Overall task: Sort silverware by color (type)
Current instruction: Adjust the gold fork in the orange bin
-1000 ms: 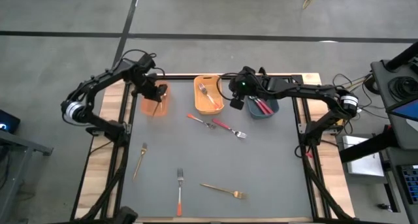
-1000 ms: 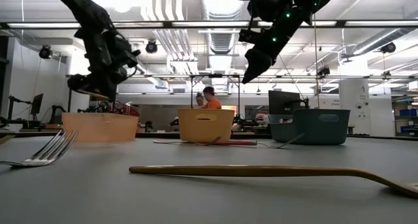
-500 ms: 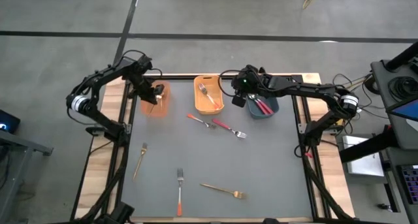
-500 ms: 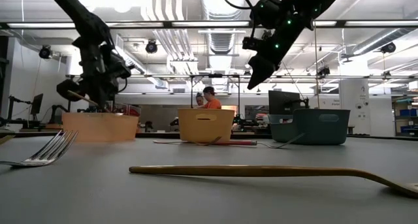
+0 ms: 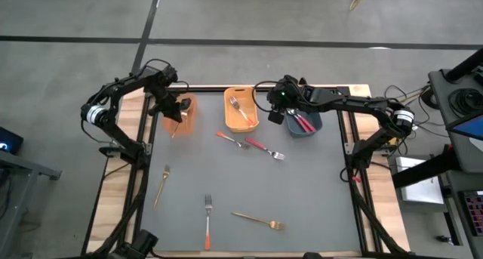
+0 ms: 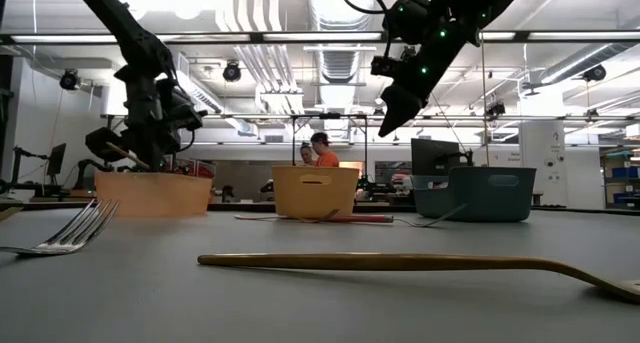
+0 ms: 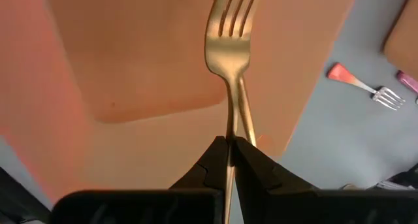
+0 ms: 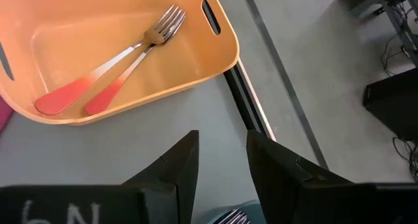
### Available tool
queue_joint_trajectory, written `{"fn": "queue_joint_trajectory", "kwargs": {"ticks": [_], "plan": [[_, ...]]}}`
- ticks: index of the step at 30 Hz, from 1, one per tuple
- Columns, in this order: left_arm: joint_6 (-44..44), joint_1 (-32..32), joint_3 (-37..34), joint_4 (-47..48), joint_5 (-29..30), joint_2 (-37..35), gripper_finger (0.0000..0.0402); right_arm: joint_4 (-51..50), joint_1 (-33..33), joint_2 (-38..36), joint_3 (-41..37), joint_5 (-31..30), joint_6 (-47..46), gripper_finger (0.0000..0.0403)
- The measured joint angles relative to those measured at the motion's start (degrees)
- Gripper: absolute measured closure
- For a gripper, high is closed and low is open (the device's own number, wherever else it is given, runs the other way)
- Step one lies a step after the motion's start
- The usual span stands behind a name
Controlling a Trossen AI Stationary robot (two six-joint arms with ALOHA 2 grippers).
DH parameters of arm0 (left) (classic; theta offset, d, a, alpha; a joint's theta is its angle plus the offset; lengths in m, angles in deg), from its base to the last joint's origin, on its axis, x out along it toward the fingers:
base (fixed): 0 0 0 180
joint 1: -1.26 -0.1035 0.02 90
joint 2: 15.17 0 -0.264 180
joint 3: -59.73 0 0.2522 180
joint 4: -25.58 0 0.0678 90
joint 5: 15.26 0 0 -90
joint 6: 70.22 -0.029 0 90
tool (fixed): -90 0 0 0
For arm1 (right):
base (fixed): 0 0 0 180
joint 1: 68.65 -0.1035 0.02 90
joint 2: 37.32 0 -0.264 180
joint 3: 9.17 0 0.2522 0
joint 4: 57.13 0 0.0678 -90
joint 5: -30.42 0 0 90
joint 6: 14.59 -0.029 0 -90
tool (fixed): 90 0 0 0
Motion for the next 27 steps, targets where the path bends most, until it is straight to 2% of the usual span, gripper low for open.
{"fn": "queue_joint_trajectory", "kwargs": {"ticks": [8,21,27], "plan": [[-1.0,0.0,0.9,-1.5,-1.4,4.7,0.0401,0.0,0.0,0.0,0.0,0.0,0.4,0.0286],[-3.0,-0.4,9.9,0.2,-2.1,11.8,0.0401,0.1,0.0,0.0,-0.1,0.0,0.5,0.0289],[-3.9,-0.4,9.8,0.5,-1.4,14.0,0.0401,0.1,0.0,0.0,-0.3,0.0,1.1,0.0292]]}}
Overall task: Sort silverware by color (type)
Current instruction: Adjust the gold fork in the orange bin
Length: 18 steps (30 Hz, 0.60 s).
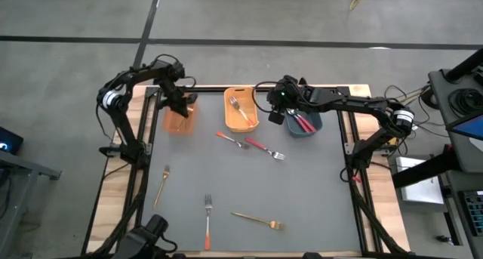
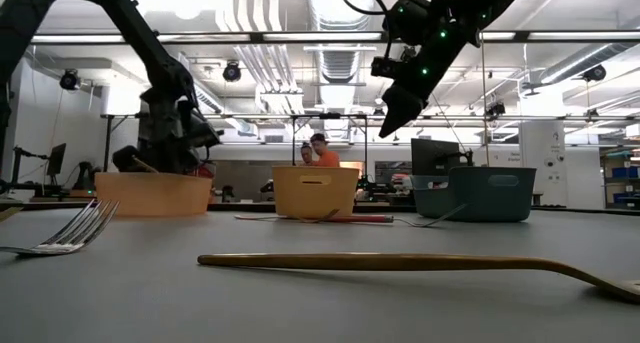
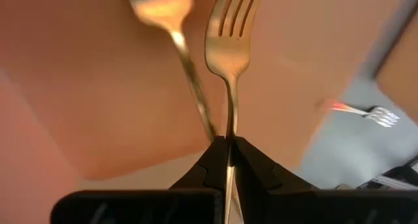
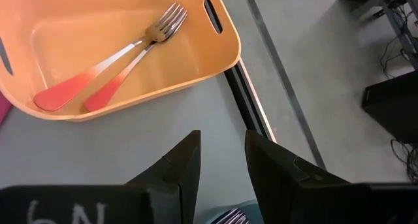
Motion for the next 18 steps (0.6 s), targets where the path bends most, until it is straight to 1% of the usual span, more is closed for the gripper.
{"fn": "queue_joint_trajectory", "kwargs": {"ticks": [4,6,10,14,18], "plan": [[-0.6,0.0,0.3,-0.1,0.9,0.2,0.0401,0.3,0.0,0.0,0.0,0.0,0.2,0.0291],[-0.7,0.0,0.6,-0.4,3.1,0.2,0.0401,0.3,0.0,0.0,0.0,0.0,0.1,0.0293],[-1.1,0.0,0.8,-0.5,5.3,0.2,0.0393,0.3,0.0,0.0,0.0,0.0,0.0,0.0293],[-0.9,0.0,0.8,-0.5,5.8,0.2,0.0380,0.3,0.0,0.0,0.0,0.0,0.0,0.0292],[-0.6,0.0,0.8,-0.6,5.8,0.2,0.0374,0.3,0.0,0.0,0.0,0.0,0.0,0.0296]]}}
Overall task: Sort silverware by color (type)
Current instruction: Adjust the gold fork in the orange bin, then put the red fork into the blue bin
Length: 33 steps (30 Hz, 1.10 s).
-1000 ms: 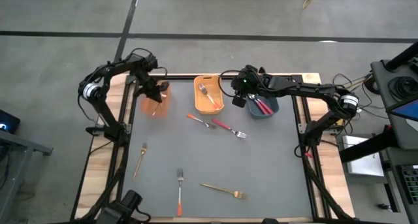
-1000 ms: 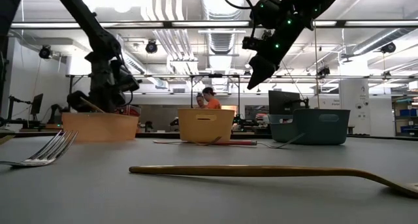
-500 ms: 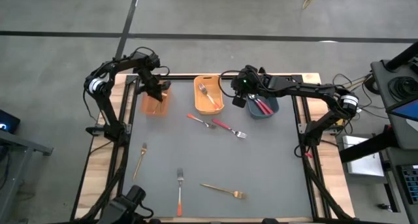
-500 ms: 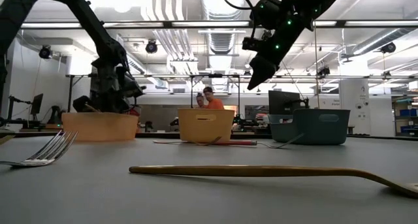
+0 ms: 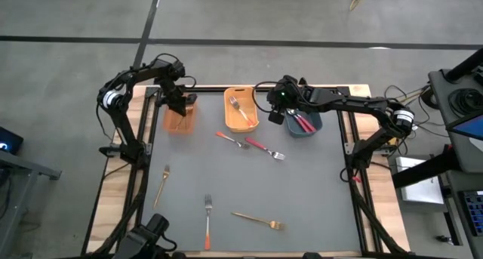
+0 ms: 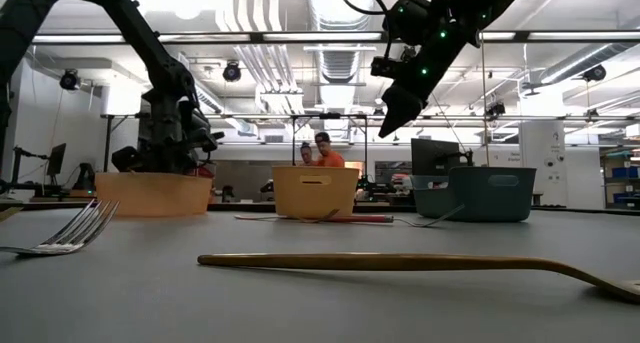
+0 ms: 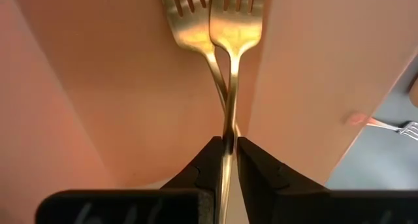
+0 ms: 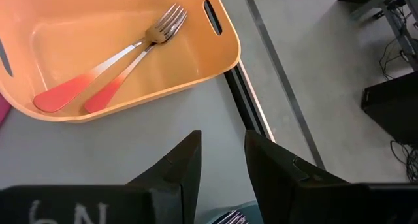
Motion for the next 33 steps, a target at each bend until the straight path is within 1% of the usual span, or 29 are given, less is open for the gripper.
{"fn": "queue_joint_trajectory", "kwargs": {"ticks": [7,12,16,19,23,29,33], "plan": [[0.4,0.0,0.0,0.0,-0.1,-0.1,0.0373,0.0,0.0,0.0,0.0,0.0,0.0,0.0298],[-2.6,0.0,0.0,2.2,-0.5,-1.6,0.0373,0.0,0.0,0.0,0.0,0.0,-0.2,0.0298],[-4.2,0.0,0.2,2.2,-0.3,-3.3,0.0372,0.0,0.0,0.0,0.0,0.0,-0.7,0.0298],[-5.6,0.0,1.4,2.1,2.0,-4.8,0.0372,0.0,0.0,0.0,0.0,0.0,-0.8,0.0298],[-6.6,0.2,2.7,0.9,6.5,-7.6,0.0372,0.0,0.0,0.0,0.1,0.0,-1.6,0.0298],[-7.7,0.8,3.2,-5.8,7.6,-13.3,0.0372,0.0,0.0,0.0,0.2,0.0,-2.4,0.0298],[-8.0,2.9,0.8,-15.9,7.6,-18.8,0.0372,0.0,0.0,0.0,0.2,0.0,-4.1,0.0298]]}}
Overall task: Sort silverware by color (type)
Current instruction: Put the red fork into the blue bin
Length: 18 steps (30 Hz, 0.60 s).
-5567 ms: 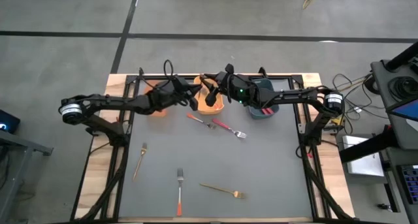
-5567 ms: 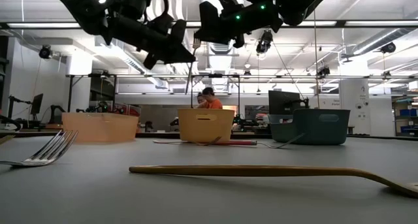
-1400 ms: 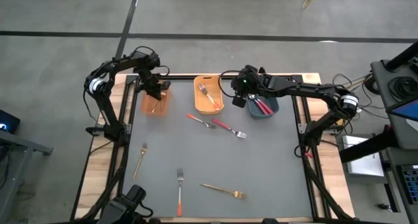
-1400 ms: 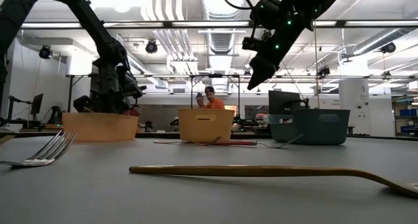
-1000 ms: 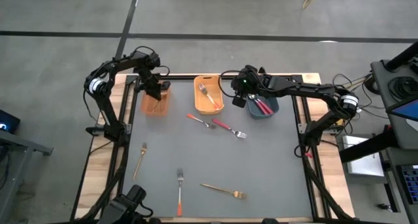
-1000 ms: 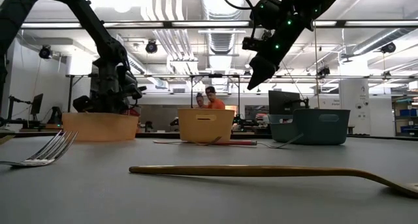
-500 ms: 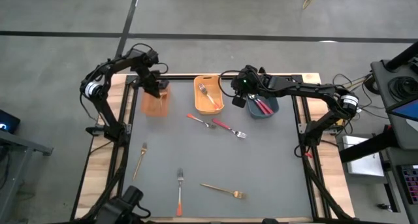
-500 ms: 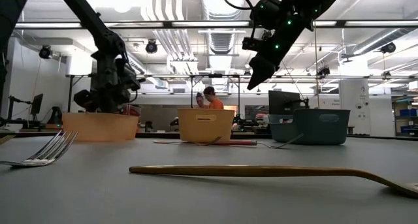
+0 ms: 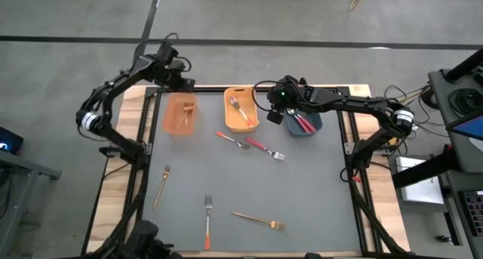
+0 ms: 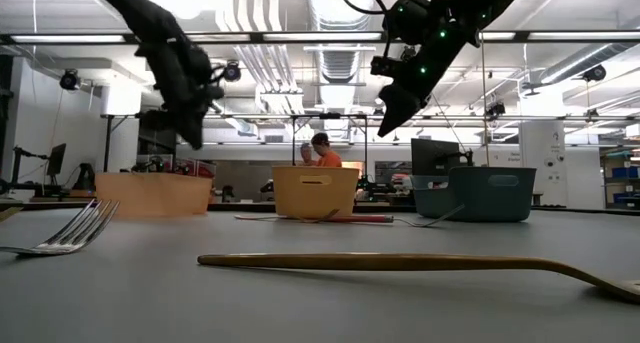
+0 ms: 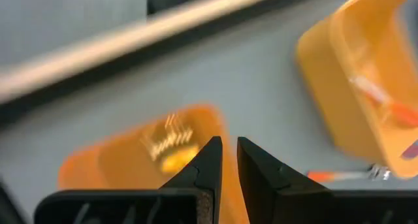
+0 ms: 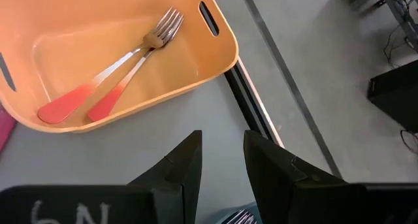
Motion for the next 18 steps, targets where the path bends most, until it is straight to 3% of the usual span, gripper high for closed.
{"fn": "queue_joint_trajectory", "kwargs": {"ticks": [6,11,14,18], "plan": [[0.0,5.9,-5.0,-14.3,0.0,-8.1,0.0372,-0.1,-0.3,0.0,0.1,0.3,-8.5,0.0298],[-1.6,12.3,-8.5,-24.1,2.3,-13.7,0.0372,-0.1,-1.8,-0.4,0.6,8.9,-14.5,0.0298],[-3.7,16.1,-9.5,-26.5,2.4,-15.9,0.0372,-0.1,-3.2,-0.4,1.3,12.6,-17.1,0.0298],[-6.4,21.1,-10.2,-27.5,2.4,-17.8,0.0372,-0.1,-5.4,-0.4,1.6,13.2,-19.5,0.0298]]}}
